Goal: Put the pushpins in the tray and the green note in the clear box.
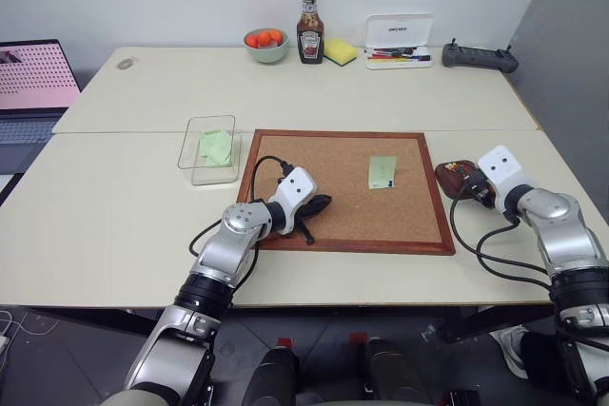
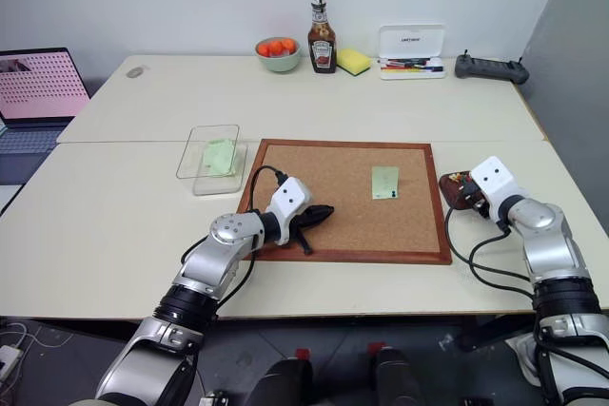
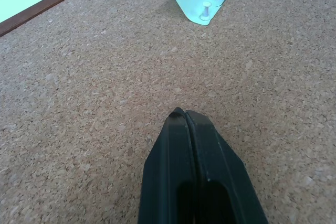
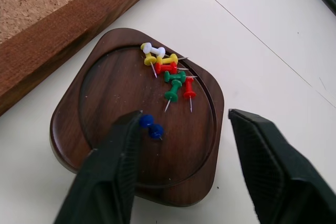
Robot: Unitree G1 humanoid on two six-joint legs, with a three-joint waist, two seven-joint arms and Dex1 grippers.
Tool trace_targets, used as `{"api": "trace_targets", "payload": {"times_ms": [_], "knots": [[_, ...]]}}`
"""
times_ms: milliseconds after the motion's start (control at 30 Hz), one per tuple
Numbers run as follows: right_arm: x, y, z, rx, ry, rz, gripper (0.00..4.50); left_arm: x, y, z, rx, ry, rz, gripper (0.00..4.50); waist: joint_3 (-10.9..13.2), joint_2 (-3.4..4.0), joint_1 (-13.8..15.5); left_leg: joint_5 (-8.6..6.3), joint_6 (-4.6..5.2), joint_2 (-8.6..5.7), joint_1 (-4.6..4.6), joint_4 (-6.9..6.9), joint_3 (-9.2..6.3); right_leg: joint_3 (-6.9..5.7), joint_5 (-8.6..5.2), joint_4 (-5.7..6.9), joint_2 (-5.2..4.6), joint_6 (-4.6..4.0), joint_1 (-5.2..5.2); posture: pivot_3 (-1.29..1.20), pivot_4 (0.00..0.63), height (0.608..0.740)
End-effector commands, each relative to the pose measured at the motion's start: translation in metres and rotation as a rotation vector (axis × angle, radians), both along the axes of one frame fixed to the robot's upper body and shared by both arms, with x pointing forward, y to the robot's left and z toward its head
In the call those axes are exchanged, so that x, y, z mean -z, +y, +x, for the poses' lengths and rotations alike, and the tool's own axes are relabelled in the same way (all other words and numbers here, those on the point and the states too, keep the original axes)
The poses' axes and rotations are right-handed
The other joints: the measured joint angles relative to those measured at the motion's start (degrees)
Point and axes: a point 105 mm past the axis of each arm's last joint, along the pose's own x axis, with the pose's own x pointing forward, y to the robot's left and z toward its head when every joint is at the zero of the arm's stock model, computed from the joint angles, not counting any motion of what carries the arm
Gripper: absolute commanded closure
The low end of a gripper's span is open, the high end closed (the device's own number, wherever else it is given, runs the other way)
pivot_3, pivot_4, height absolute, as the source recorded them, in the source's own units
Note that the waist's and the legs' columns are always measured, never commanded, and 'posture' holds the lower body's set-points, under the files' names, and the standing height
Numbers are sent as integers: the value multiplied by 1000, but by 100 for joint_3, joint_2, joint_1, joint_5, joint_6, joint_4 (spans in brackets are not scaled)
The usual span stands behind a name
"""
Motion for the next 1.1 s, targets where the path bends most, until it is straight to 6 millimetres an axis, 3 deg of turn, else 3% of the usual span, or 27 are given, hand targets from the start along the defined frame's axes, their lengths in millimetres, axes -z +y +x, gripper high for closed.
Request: {"api": "trace_targets", "payload": {"times_ms": [33, 133, 467, 600, 767, 1100], "knots": [[-30, 0, 5, 8, -88, 44, 720, 20, 5, -4, -8, 60, 54, 4500, 0, 0, 0, 0, 0, 0, 0, 0, 0, 0, 0, 0, 0, 0, 0, 0, 150, 740], [-36, -1, 5, 16, -95, 63, 50, 21, 5, -3, -7, 60, 55, 4500, 0, 0, 0, 0, 0, 0, 0, 0, 0, 0, 0, 0, 0, 0, 0, 0, 150, 740], [-29, -7, 5, 31, -53, 21, 50, 21, 4, -2, -4, 54, 62, 4500, 0, 0, 1, 0, 0, 0, 0, 0, 0, 0, 0, 0, 0, 0, 0, 0, 150, 740], [-37, -4, 7, 30, -87, 46, 50, 21, 4, -1, -3, 49, 66, 4500, 0, 0, 2, 0, 0, -1, 0, 1, 0, 0, 0, 1, 0, 1, 0, 0, 150, 740], [-49, 24, 4, -85, -105, 272, 50, 21, 5, -1, -3, 45, 67, 4500, 0, 0, 3, 0, 0, 0, 1, 1, -1, 0, 1, 1, 0, 1, 2, 0, 150, 740], [-22, 102, -22, -381, 49, 433, 50, 21, 5, 0, -2, 43, 71, 4500, -1, 1, 3, 0, 1, 0, 0, 3, -5, -3, 1, 0, 0, 2, 3, 0, 150, 740]]}}
